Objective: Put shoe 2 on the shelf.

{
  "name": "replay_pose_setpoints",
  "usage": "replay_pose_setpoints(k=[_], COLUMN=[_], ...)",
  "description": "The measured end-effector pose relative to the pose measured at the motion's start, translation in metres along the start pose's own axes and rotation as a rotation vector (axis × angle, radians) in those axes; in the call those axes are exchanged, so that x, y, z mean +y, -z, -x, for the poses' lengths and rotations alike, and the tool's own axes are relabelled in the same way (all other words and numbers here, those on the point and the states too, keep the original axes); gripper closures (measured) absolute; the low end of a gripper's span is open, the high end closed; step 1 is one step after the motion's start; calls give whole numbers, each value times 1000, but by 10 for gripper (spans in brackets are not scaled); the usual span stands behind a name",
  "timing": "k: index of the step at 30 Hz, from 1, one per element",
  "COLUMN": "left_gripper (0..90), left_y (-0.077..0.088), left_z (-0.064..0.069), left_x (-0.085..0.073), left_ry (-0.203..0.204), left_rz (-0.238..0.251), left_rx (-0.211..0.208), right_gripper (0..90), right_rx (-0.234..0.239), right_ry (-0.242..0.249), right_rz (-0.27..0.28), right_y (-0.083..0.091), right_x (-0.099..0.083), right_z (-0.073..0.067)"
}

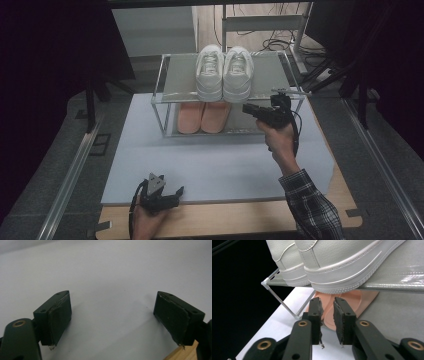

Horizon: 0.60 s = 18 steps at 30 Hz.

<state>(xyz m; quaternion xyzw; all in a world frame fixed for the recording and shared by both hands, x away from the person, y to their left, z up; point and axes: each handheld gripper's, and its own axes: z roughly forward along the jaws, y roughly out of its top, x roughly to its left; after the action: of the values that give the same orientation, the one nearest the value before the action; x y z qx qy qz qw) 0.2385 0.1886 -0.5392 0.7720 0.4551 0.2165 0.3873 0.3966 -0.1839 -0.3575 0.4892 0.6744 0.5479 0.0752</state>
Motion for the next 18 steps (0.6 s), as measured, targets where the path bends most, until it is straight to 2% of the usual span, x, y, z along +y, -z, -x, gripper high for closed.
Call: replay_pose_setpoints(k=[7, 12, 18], left_gripper=[149, 148, 149], left_y=[0, 0, 0], left_z=[0, 0, 0], left_x=[0, 0, 0], left_ry=[0, 0, 0], left_rz=[0, 0, 0], left_rx=[-1, 0, 0], right_gripper=[652, 585, 539], right_rx=[5, -12, -14], right_ry=[18, 49, 62], right_rz=[1, 7, 6], right_y=[9, 16, 21], right_x=[-3, -8, -12], right_z=[0, 2, 5])
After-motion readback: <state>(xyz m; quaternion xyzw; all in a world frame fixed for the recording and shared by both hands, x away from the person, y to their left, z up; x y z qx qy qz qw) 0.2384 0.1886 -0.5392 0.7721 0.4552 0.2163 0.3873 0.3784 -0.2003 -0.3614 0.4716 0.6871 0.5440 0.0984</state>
